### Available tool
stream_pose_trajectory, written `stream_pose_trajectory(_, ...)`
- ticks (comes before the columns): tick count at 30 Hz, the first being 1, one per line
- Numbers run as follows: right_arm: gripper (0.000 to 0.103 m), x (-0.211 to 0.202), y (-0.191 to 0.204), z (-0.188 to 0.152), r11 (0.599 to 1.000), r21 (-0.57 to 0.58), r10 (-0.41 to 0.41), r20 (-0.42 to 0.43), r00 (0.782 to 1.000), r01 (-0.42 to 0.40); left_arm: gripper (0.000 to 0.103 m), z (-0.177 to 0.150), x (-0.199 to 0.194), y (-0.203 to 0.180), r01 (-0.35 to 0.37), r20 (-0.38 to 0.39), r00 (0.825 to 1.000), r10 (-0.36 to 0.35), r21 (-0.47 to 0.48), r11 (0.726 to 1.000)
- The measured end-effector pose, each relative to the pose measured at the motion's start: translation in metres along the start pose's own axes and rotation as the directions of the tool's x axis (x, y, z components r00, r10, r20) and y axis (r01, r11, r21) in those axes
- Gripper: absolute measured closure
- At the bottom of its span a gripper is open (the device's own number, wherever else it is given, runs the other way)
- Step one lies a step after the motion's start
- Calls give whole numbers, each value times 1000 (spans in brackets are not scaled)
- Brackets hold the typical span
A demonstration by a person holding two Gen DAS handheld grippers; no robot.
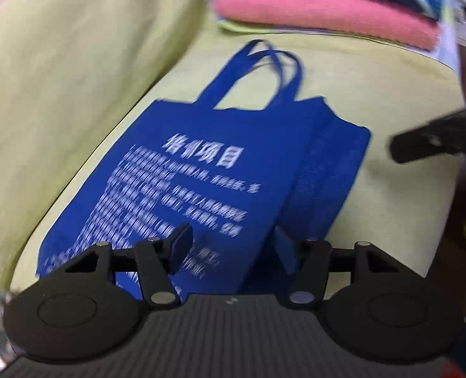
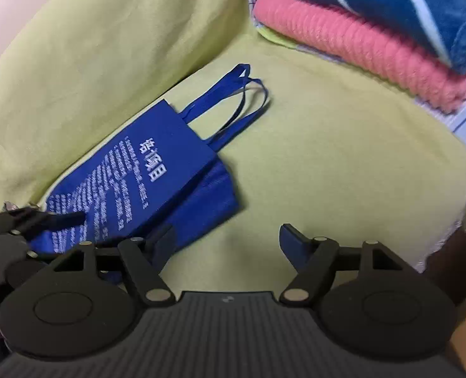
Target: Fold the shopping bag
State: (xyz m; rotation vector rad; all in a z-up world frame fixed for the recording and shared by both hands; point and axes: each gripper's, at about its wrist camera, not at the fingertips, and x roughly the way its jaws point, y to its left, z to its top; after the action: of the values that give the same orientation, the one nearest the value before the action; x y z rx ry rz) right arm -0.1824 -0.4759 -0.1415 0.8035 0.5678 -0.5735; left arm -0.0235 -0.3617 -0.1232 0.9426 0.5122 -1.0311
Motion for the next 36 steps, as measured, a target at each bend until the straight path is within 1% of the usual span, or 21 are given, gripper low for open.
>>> stream_pose_trajectory(2, 42, 5, -2, 0, 998, 30, 46, 0, 999, -46, 51, 4, 12, -4, 19, 4, 1000, -20, 56, 998)
stream_pose_trajectory(3, 52, 9, -3, -1, 996, 51, 67, 0, 998, -67, 73, 4, 15, -5, 36, 3, 999, -36, 71, 997)
stream_pose_trajectory(4, 60, 12, -4, -2, 994, 71, 89, 0, 996, -88, 81, 4, 16, -5, 59, 0, 998, -60, 84, 995)
stream_pose_trajectory(6, 64, 19, -6, -4, 986, 111, 127, 4, 992, -127, 81, 3, 16, -6, 87, 7, 996, -88, 120, 989)
stream_pose_trajectory(7, 70, 22, -7, -5, 982, 125, 138, 13, 990, -138, 85, 2, 15, -9, 80, 14, 997, -82, 146, 986)
stream_pose_trajectory(8, 71, 24, -8, -6, 979, 137, 148, 19, 989, -149, 87, 1, 15, -10, 72, 22, 997, -77, 168, 983)
stream_pose_trajectory(9, 73, 26, -8, -7, 977, 146, 157, 21, 987, -158, 100, 1, 15, -11, 63, 33, 997, -70, 181, 981)
stream_pose_trajectory(10, 78, 29, -9, -8, 974, 154, 166, 23, 986, -167, 103, 0, 14, -12, 55, 43, 997, -64, 194, 979)
stream_pose_trajectory(13, 90, 36, -10, -10, 964, 179, 192, 30, 981, -195, 103, -2, 1, -8, 26, 110, 993, -49, 196, 980)
stream_pose_trajectory(16, 99, 43, -14, -10, 950, 205, 228, 52, 972, -233, 103, -6, -15, -6, -8, 170, 985, -27, 199, 980)
stream_pose_trajectory(18, 99, 47, -14, -11, 944, 217, 236, 76, 969, -247, 103, -10, -21, -8, -19, 181, 983, -20, 212, 977)
stream_pose_trajectory(20, 99, 48, -13, -11, 945, 212, 238, 79, 968, -250, 103, -12, -23, -11, -39, 185, 983, -3, 223, 974)
stream_pose_trajectory(27, 99, 52, -6, -10, 947, 192, 246, 90, 965, -259, 103, -6, -21, -13, -53, 192, 981, 14, 199, 979)
stream_pose_trajectory(32, 99, 54, -1, -9, 947, 178, 252, 97, 963, -266, 103, -10, -26, -14, -58, 206, 978, 12, 218, 974)
stream_pose_trajectory(34, 99, 55, 1, -8, 948, 173, 254, 100, 962, -268, 103, -13, -27, -15, -48, 204, 979, 1, 226, 973)
stream_pose_trajectory(36, 99, 58, 0, -6, 949, 168, 254, 100, 962, -268, 103, -17, -25, -18, -42, 198, 980, -9, 254, 966)
